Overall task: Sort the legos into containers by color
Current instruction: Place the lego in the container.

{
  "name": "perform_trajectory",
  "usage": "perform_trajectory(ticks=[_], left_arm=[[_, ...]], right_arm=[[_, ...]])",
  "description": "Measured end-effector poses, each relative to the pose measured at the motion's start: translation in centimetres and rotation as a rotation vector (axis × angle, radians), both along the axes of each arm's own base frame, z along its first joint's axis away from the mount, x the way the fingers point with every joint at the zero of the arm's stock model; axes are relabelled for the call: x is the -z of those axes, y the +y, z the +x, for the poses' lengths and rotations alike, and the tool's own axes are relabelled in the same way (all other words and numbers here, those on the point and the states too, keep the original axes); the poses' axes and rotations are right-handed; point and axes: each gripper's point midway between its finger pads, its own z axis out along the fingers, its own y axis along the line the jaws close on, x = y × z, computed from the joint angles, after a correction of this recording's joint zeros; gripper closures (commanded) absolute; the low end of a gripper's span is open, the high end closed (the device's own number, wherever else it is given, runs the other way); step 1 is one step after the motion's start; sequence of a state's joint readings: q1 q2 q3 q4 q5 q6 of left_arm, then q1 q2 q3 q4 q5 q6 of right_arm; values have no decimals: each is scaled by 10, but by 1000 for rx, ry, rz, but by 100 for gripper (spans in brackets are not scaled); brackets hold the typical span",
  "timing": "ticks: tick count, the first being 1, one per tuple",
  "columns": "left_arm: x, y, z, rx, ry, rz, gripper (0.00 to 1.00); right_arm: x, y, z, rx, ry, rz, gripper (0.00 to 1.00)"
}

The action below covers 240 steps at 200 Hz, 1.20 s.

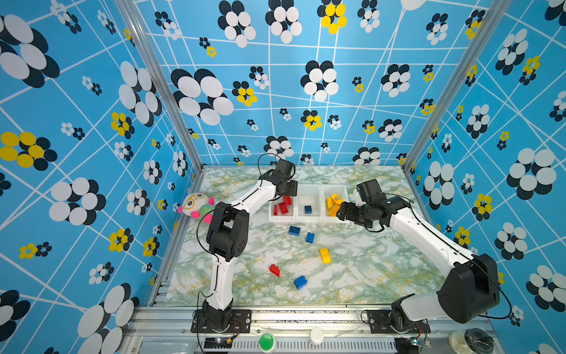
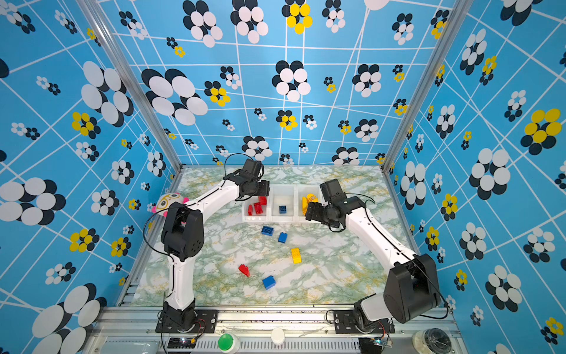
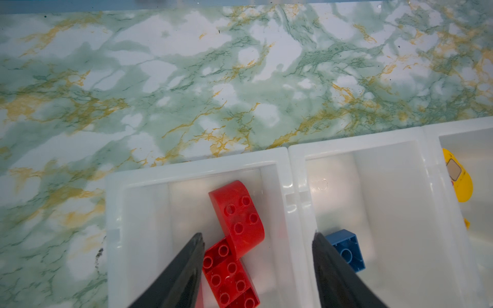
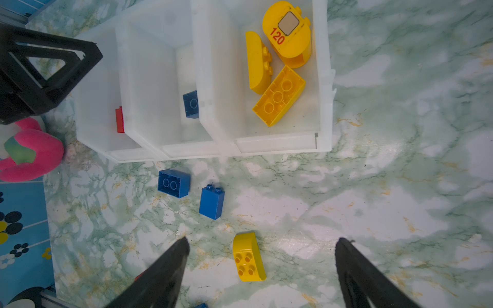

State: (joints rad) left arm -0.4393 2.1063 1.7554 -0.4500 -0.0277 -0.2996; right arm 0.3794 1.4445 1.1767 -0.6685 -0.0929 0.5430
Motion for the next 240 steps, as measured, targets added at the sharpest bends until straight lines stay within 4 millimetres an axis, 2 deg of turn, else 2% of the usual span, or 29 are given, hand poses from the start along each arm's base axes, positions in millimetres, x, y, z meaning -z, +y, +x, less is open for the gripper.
perform_trajectory(ticks=[36, 61, 99, 184, 240], left_arm=[[2, 1, -2, -5, -6, -8, 29], [1, 6, -13, -10, 2, -13, 27], [-10, 10, -33, -17, -6, -51, 22], [-27, 16, -101, 9, 13, -149, 12], [-35, 30, -144, 4, 27, -205, 9]], right_arm=[[0, 1, 0, -2, 2, 3, 12], [3, 2, -3, -7, 13, 9, 12], [20, 3, -15, -19, 57, -3, 12], [49, 23, -49, -100, 123, -59, 12], [63, 40, -68, -168, 140, -106, 13]])
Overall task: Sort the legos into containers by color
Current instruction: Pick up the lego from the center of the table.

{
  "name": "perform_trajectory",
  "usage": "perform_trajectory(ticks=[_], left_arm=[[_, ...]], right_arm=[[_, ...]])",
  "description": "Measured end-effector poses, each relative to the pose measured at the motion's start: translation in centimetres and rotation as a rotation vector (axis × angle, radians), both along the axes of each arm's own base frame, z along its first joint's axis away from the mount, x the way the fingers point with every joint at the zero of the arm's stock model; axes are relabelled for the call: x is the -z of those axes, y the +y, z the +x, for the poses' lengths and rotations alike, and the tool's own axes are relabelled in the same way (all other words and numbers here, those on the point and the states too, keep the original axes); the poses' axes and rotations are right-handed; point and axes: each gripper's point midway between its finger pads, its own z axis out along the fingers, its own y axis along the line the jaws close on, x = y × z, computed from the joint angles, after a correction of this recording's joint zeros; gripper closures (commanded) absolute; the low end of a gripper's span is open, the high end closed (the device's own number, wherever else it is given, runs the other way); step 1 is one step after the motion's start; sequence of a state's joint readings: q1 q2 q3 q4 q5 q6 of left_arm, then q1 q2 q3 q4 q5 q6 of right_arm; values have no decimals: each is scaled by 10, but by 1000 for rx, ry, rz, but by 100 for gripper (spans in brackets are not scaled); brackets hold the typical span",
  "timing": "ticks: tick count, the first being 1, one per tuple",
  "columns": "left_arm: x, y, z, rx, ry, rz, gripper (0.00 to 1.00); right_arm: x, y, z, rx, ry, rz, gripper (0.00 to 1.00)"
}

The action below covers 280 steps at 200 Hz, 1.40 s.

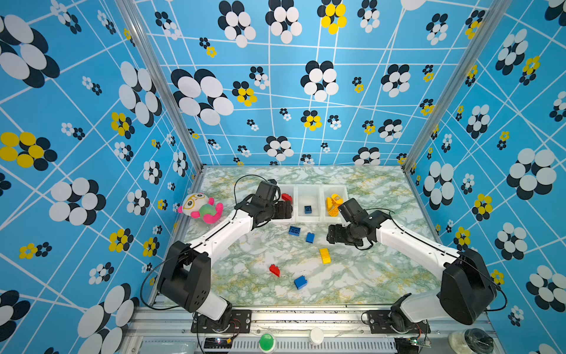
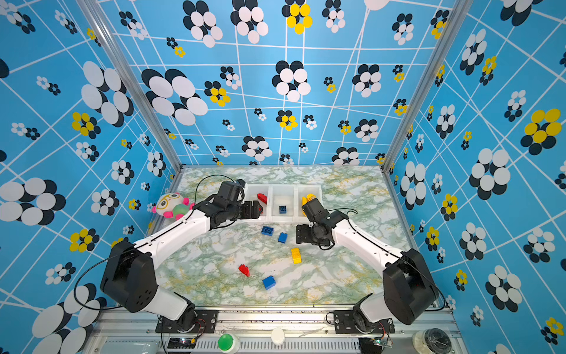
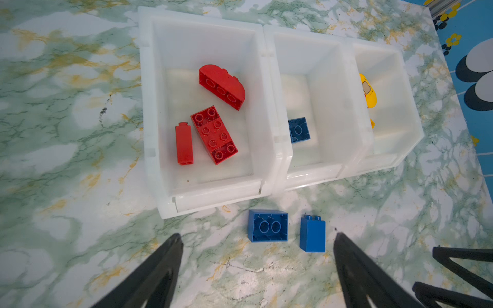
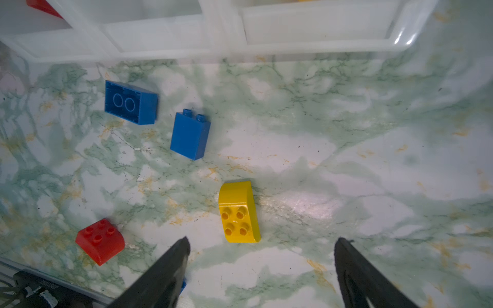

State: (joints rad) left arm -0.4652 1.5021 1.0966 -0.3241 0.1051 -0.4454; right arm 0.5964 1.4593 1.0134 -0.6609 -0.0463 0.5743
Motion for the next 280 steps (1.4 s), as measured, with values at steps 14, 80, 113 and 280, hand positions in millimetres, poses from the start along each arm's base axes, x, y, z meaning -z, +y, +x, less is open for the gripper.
perform_trajectory(ticks=[14, 80, 113, 280], left_arm=[[-1, 3, -9, -5, 4, -11, 9], [19, 12, -36, -13, 56, -33, 7], [25, 16, -46, -20, 75, -42, 7], [22, 21, -58, -35, 63, -69, 5]], right_arm=[[5, 4, -4, -16, 6, -17, 13], [36, 22, -19, -93, 38, -111, 17], [51, 26, -26, -125, 60, -163, 23], [71, 41, -21, -186, 41, -286, 52]])
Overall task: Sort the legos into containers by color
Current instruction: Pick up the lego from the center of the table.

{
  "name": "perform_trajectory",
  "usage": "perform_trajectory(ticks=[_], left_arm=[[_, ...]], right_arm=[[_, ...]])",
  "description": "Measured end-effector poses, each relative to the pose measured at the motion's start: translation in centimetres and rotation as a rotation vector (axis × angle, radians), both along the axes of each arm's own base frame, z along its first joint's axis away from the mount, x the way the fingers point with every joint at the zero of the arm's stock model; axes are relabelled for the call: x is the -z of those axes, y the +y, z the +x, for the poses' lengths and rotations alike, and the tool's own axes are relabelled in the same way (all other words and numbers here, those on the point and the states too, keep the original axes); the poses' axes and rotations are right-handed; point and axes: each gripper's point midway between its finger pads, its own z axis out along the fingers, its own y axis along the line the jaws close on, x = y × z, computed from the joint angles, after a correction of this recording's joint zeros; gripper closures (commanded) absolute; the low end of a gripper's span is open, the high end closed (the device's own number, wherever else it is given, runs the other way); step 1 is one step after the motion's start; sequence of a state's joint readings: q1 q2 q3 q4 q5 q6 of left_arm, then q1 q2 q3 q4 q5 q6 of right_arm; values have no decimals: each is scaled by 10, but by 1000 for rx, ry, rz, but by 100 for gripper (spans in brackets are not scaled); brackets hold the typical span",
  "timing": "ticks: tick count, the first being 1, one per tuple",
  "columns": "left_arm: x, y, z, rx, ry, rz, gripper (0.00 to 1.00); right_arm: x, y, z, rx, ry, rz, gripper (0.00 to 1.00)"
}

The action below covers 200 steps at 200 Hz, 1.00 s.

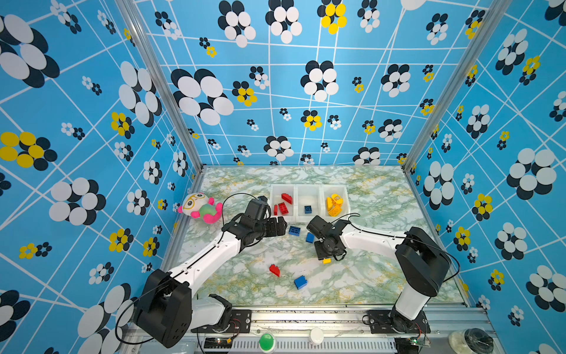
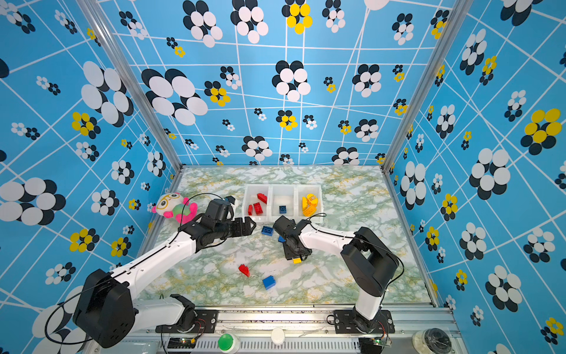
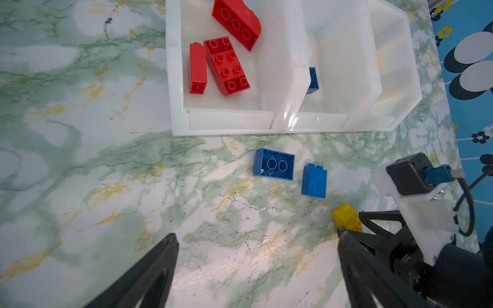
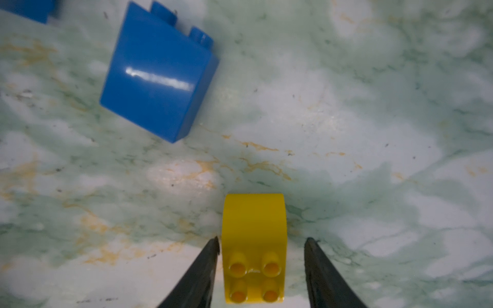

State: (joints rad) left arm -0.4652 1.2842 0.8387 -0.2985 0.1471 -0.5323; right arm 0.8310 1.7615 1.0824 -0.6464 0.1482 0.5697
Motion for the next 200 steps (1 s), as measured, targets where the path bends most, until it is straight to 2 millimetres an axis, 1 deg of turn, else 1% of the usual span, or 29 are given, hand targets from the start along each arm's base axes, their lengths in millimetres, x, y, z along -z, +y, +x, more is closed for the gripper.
perform_trajectory(ticks=[22, 52, 80, 114, 142, 200], left_arm=[[0, 0, 0, 0, -1, -1, 5], [0, 0, 0, 0, -1, -1, 5], [0, 0, 0, 0, -1, -1, 4], [1, 0, 0, 1, -3, -5, 5], [5, 0, -2, 4, 7, -4, 4], [5, 0, -2, 7, 11, -13, 4]], right_arm=[[1, 0, 0, -5, 1, -3, 57], [-1, 1, 2, -4, -5, -2, 69], [-1, 0, 2, -3, -6, -6, 74], [-1, -1, 1, -3, -1, -13, 77], [-4, -3, -1, 4, 0, -16, 79], [-24, -1, 3, 40, -43, 24, 80]])
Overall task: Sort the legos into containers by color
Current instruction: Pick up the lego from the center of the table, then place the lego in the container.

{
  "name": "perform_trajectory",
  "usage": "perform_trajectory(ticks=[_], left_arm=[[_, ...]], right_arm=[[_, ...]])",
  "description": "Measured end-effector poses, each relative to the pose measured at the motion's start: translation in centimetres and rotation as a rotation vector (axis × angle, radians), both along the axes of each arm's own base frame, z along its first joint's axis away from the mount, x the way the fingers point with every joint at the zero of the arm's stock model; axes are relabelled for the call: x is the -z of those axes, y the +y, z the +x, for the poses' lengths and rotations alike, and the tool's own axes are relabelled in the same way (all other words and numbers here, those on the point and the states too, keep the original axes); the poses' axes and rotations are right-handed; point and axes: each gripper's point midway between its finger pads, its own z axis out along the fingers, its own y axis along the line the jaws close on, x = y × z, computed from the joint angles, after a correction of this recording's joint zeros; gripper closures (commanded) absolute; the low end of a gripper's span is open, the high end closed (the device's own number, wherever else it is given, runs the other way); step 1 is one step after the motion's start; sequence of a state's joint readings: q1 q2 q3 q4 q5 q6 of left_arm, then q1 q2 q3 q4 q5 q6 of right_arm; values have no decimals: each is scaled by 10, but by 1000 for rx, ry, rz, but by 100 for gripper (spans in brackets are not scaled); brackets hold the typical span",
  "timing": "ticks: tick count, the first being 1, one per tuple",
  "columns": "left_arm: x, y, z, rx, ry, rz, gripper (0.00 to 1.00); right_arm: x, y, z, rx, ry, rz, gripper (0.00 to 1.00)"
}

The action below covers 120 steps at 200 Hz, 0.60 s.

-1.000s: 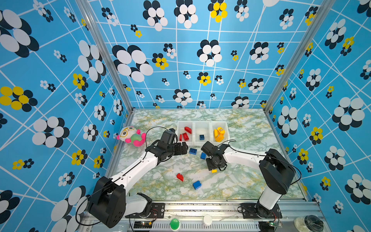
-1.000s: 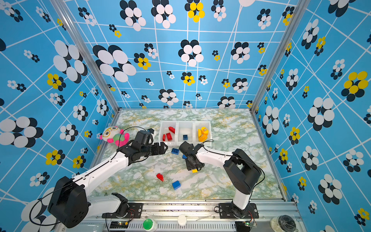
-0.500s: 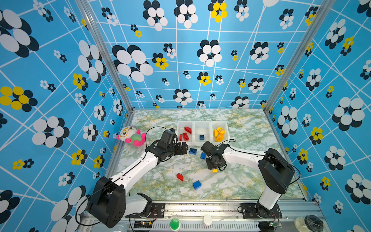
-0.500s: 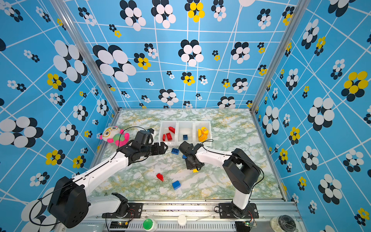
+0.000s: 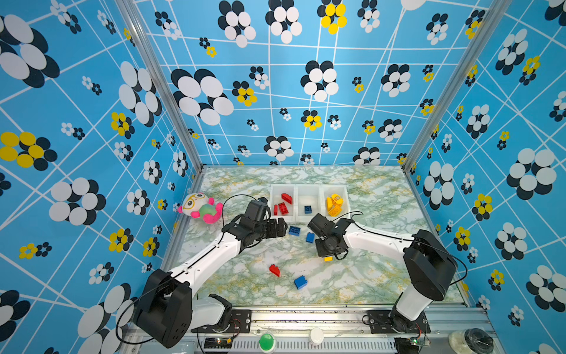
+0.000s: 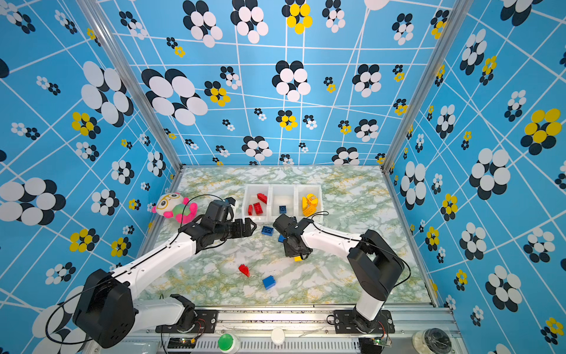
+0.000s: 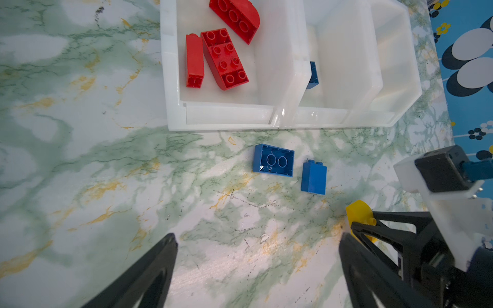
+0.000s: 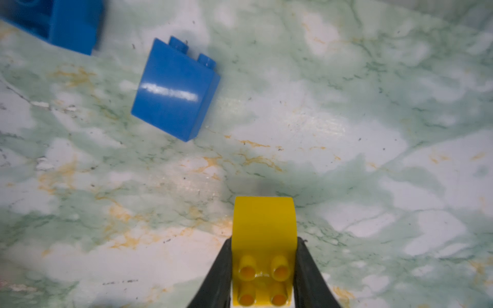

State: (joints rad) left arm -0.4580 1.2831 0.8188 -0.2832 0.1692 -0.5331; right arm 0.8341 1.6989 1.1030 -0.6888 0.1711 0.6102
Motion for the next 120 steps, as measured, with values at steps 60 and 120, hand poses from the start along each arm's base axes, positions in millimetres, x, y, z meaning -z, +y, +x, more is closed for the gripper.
perform_trajectory(ticks=[60, 120], left_arm=[[-1, 0, 0, 0, -2, -1, 4], [-1, 0, 0, -2, -1, -3, 4]], right_arm=[[-31, 7, 15, 21, -68, 41, 80], [-50, -12, 37, 107, -107, 72, 80]])
